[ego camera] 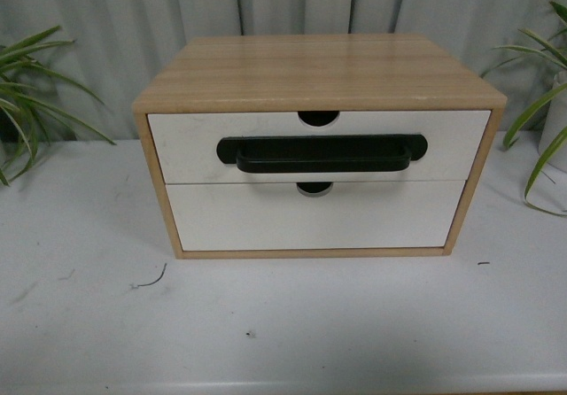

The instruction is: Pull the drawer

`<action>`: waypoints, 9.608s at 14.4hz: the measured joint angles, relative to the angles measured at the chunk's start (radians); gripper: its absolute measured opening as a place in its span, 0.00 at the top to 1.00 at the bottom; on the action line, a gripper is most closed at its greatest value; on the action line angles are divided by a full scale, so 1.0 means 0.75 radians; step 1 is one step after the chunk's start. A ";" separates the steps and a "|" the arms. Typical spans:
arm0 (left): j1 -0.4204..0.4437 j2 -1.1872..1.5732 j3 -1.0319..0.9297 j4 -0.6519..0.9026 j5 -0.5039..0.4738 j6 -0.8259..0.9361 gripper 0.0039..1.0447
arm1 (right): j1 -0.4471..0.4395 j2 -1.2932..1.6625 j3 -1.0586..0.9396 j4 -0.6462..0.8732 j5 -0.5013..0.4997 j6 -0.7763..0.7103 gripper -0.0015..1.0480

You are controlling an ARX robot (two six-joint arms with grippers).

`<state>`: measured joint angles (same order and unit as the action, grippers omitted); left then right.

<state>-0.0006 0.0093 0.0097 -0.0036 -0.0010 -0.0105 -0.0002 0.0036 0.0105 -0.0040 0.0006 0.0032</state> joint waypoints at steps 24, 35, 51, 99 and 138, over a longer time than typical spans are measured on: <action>0.000 0.000 0.000 0.000 0.000 0.000 0.06 | 0.000 0.000 0.000 -0.001 0.000 0.000 0.06; 0.000 0.000 0.000 0.000 0.000 0.000 0.06 | 0.000 0.000 0.000 -0.001 0.000 0.000 0.06; -0.275 1.493 0.700 0.707 -0.312 -0.186 0.06 | 0.250 1.686 0.757 0.904 0.036 -0.117 0.06; -0.897 2.162 0.991 0.079 0.159 0.849 0.06 | 0.579 1.914 0.695 0.125 -0.385 -1.854 0.06; 0.002 0.275 -0.001 0.298 0.001 -0.001 0.99 | 0.000 0.434 -0.001 0.446 -0.001 -0.001 0.98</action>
<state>0.0006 0.2153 0.0093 0.2199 -0.0006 -0.0109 -0.0002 0.3290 0.0097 0.3302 0.0002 0.0025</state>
